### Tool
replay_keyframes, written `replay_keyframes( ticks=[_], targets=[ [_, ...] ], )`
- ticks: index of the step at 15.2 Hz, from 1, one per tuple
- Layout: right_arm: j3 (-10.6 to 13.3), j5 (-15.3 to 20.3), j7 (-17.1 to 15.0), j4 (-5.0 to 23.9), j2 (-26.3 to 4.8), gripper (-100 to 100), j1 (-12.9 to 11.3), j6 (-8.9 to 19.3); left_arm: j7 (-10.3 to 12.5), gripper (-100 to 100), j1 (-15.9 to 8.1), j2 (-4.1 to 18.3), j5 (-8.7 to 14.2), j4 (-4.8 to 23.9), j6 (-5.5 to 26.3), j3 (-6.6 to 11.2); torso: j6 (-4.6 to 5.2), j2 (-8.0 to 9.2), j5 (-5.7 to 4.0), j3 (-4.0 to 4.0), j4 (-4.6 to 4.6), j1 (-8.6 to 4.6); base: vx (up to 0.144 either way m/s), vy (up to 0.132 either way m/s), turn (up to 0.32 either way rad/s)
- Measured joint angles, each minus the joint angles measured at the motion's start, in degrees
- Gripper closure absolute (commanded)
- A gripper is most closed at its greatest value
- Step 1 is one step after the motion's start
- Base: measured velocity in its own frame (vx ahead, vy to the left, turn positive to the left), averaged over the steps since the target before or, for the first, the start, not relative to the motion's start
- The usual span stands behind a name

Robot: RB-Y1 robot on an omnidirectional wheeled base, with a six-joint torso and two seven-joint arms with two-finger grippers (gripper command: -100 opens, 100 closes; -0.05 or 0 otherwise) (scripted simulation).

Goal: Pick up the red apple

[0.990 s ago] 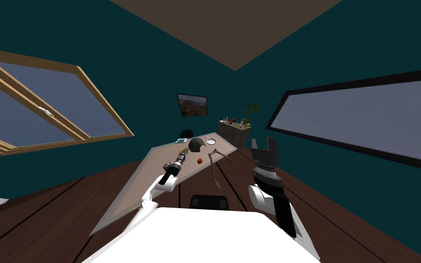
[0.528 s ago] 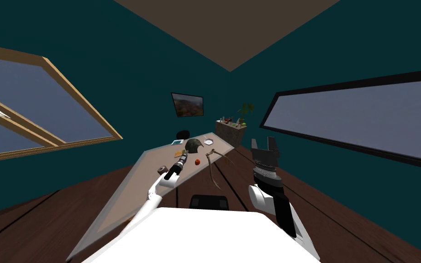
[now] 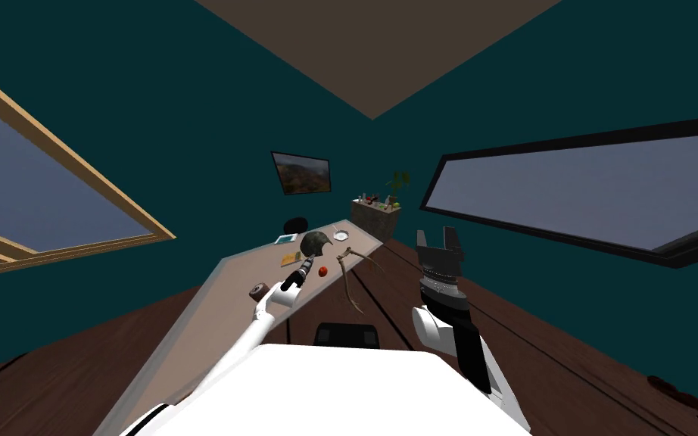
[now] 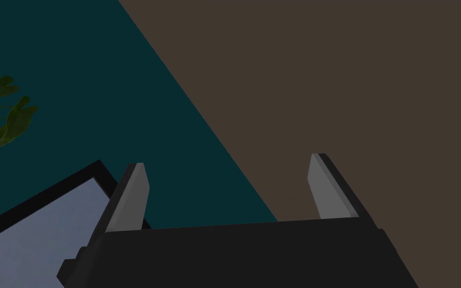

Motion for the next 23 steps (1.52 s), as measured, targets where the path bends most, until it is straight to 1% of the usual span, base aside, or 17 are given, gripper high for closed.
replay_keyframes(
  ticks=[4,6,8,10,12,16,20,23],
  targets=[
    [0.0,0.0,0.0,0.0,0.0,0,0.0,0.0,-1.0,-100,-2.9,0.5,0.1,5.1,2.7,-0.96,-0.01,0.01,0.00,0.00,0.00,-0.01,0.014,0.009,-0.121],
    [0.0,0.0,0.0,0.0,0.0,0,0.0,0.0,-1.6,-100,-4.1,1.1,0.5,7.1,4.7,-1.69,-0.02,0.01,0.00,0.00,0.00,0.01,0.015,0.012,-0.091],
    [0.0,0.0,0.0,0.0,0.0,0,0.0,0.0,-2.0,-100,-5.1,1.3,0.5,8.6,6.4,-2.08,-0.01,0.01,0.00,0.01,0.01,-0.02,0.014,0.005,-0.123],
    [0.0,0.0,0.0,0.0,0.0,0,0.0,0.0,-2.5,-100,-6.1,0.9,0.2,10.2,7.9,-2.30,-0.04,0.02,-0.01,0.01,0.00,-0.02,0.011,0.007,-0.081],
    [0.0,0.0,0.0,0.0,0.0,0,0.0,0.0,-3.0,-100,-7.6,0.8,-0.1,13.0,8.8,-2.72,-0.02,0.01,0.00,0.01,0.00,-0.02,0.016,0.009,-0.138],
    [0.0,0.0,0.0,0.0,0.0,0,0.0,0.0,-4.3,-100,-10.2,1.2,0.2,17.2,12.7,-3.90,-0.02,0.00,-0.01,0.00,0.00,-0.01,0.015,0.011,-0.119],
    [0.0,0.0,0.0,0.0,0.0,0,0.0,0.0,-5.1,-100,-12.0,1.3,0.0,21.1,15.1,-4.71,-0.01,0.02,-0.01,0.01,0.00,-0.03,0.013,0.008,-0.124],
    [0.0,0.0,0.0,0.0,0.0,0,0.0,0.0,-6.0,-100,-14.0,1.4,0.3,24.3,17.4,-5.46,-0.03,0.02,-0.01,0.01,0.00,-0.03,0.014,0.008,-0.110]
  ],
)
